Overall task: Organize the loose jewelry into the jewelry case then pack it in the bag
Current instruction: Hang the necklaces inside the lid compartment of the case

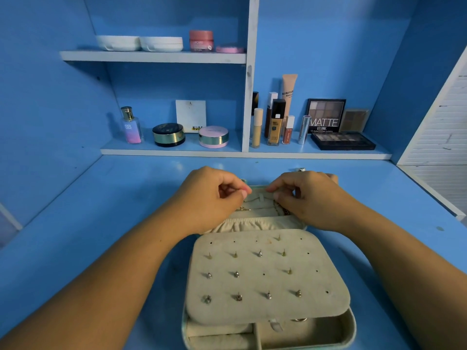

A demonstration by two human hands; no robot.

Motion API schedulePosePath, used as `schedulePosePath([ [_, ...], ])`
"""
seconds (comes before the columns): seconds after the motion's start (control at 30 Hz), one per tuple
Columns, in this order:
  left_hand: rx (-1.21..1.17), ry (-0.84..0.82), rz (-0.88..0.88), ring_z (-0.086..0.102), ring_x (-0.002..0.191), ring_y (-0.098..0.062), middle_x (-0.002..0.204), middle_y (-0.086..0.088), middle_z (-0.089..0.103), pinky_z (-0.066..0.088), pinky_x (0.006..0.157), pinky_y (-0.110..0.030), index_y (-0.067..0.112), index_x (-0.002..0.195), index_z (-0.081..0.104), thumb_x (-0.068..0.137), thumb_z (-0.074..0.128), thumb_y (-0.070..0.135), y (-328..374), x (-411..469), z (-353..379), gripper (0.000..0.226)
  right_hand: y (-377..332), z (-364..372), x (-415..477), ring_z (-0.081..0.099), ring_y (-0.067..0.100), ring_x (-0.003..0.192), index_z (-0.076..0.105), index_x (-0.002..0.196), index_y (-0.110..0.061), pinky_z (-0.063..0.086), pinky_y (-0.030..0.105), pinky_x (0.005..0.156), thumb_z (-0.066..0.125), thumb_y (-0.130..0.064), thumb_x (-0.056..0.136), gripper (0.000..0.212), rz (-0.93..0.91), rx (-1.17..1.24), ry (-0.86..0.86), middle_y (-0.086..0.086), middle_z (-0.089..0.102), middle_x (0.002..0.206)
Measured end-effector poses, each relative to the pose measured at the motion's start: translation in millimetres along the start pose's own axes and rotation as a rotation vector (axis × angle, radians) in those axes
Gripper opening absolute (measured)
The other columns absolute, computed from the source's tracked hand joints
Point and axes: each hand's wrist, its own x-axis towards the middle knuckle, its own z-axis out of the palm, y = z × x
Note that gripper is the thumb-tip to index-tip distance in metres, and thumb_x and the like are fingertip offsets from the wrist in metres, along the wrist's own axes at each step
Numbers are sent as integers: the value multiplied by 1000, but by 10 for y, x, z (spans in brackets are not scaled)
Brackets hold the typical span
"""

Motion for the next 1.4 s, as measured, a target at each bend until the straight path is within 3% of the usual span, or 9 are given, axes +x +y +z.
schedulePosePath([
  [0.13, -82, -60, -38, 55, 61, 1, 72, 5, 67, 48, 64, -12, 29, 83, 74, 88, 68, 18, 48, -18, -39, 13, -40, -61, -40, 54, 5, 75, 66, 96, -38, 28, 28, 83, 57, -25, 91, 16, -31, 47, -36, -10, 64, 76],
  [0.33, -199, -100, -3, 56, 68, -5, 85, -10, 71, 52, 70, -20, 27, 83, 74, 85, 72, 15, 117, -49, -83, 12, -82, -93, -61, 56, 11, 64, 68, 90, -31, 46, 24, 61, 65, -14, 82, 19, -146, 148, -72, -5, 62, 67],
  [0.5, -213, -132, 71, 58, 68, 5, 77, 8, 69, 42, 61, -6, 25, 91, 74, 82, 75, 12, 123, -57, -90, 15, -111, -23, -58, 54, 6, 79, 63, 108, -38, 47, 27, 74, 67, -34, 82, 26, -224, 152, -91, -14, 57, 86],
  [0.63, -233, -119, 129, 59, 71, 7, 74, 17, 69, 40, 59, -4, 23, 91, 72, 82, 75, 6, 141, -55, -89, 20, -161, 51, -57, 51, 5, 94, 63, 95, -46, 44, 45, 88, 54, -58, 79, 22, -253, 137, -91, -20, 52, 94],
  [0.8, -83, -42, 151, 58, 70, 2, 76, 13, 69, 41, 59, -6, 29, 89, 71, 81, 76, 11, 43, -23, -98, 21, -84, -19, -27, 55, 6, 85, 71, 88, -30, 47, 36, 83, 65, -29, 87, 6, -209, 197, -39, -10, 58, 90],
  [1.03, 224, -144, 82, 58, 79, -3, 82, 18, 67, 51, 75, -24, 39, 85, 68, 79, 77, 36, -84, -12, -138, 12, -21, -52, -41, 49, 14, 96, 68, 97, -37, 40, 47, 92, 62, -32, 89, 11, -152, 66, -39, -12, 59, 95],
  [1.2, 221, -259, 43, 61, 82, -2, 83, 17, 67, 52, 80, -29, 37, 84, 75, 71, 81, 47, -55, -29, -200, 18, -120, 7, -70, 40, 10, 99, 63, 114, -40, 26, 36, 89, 54, -42, 91, 25, -188, -84, -118, -15, 52, 97],
  [1.3, 204, -296, 44, 63, 81, -2, 83, 15, 67, 54, 81, -31, 36, 83, 77, 70, 82, 45, -58, -22, -215, 17, -132, -12, -81, 47, 5, 93, 67, 100, -39, 31, 31, 88, 58, -40, 88, 15, -200, -29, -180, -15, 57, 92],
  [1.4, 163, -346, 28, 65, 80, -2, 84, 11, 70, 55, 79, -27, 36, 80, 74, 71, 82, 40, -63, -20, -236, 13, -142, -47, -83, 57, 4, 75, 69, 82, -29, 45, 19, 70, 65, -29, 84, 4, -208, 96, -242, -13, 63, 79],
])
